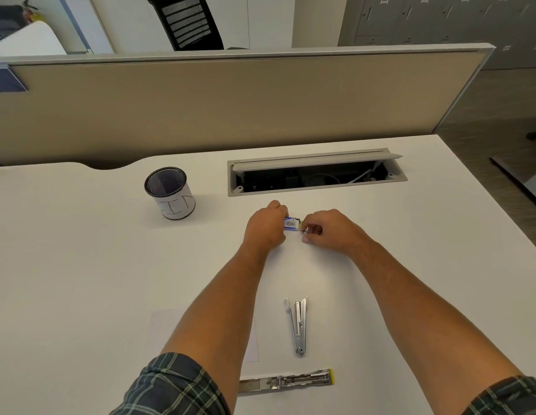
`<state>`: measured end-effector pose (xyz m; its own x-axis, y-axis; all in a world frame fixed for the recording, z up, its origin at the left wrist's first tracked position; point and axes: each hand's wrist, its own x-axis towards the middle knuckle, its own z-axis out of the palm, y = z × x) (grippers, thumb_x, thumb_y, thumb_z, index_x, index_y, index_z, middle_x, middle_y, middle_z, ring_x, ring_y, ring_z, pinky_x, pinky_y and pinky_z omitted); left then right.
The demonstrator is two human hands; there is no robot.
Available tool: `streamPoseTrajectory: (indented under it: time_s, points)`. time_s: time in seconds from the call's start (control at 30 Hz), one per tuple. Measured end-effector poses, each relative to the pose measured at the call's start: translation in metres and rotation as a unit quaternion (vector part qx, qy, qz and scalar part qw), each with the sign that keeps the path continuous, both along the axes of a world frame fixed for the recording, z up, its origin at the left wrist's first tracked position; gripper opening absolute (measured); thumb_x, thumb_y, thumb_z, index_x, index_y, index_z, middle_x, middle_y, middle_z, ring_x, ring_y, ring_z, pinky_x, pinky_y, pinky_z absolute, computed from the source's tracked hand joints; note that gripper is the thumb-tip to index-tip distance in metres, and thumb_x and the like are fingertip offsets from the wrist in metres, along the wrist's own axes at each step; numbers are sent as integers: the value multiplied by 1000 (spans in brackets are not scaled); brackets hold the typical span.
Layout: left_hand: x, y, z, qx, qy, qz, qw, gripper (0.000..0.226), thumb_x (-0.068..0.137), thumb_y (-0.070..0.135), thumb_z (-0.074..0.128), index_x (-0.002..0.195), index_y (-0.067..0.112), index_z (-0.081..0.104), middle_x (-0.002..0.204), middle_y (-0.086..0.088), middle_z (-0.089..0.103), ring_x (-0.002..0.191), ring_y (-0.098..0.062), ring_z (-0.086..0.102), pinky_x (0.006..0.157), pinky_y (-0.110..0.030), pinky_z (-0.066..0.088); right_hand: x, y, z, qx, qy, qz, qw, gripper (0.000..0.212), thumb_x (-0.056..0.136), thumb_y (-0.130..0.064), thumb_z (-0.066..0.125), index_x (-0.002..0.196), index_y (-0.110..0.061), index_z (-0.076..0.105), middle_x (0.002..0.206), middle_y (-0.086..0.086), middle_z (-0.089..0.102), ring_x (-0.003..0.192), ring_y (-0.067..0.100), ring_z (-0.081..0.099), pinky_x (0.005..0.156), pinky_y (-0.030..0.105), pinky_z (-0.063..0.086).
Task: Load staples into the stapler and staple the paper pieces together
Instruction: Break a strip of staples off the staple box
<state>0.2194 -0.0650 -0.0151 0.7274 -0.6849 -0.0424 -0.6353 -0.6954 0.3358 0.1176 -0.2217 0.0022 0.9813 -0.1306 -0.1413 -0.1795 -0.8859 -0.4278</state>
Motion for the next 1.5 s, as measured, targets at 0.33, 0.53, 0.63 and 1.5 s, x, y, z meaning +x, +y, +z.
streamPoseTrajectory:
  time_s: [0.33,0.53,0.63,1.5]
  points:
    - [-2,0,2,1,5,4,1000,43,88,25,76,128,18,61,122,-5,60,104,-25,64,88,-28,56,-3,-1,-7,-45,-7,26,999,23,90,-35,74,90,-28,53,96,1,71,73,18,57,62,22,39]
    - [-2,0,3,3,5,3,1000,44,88,25,75,129,18,61,123,-5,60,106,-26,63,88,-27,56,-7,1,-16,23,-52,-10,998,16,86,-23,78,92,-16,66,97,2,69,79,18,60,72,29,53]
    - [-2,0,3,5,5,3,1000,44,88,26,75,129,18,61,124,-5,60,106,-26,63,89,-28,56,-7,1,-20,41,-66,-18,997,9,87,-15,75,94,-14,70,98,5,69,80,15,58,72,24,50]
    - [-1,0,0,-5,4,-1,1000,41,87,25,75,125,18,62,121,-5,60,102,-24,63,84,-26,54,-11,-1,-13,-22,-49,-64,997,22,89,-34,72,103,-19,77,102,-2,71,87,15,61,70,28,51]
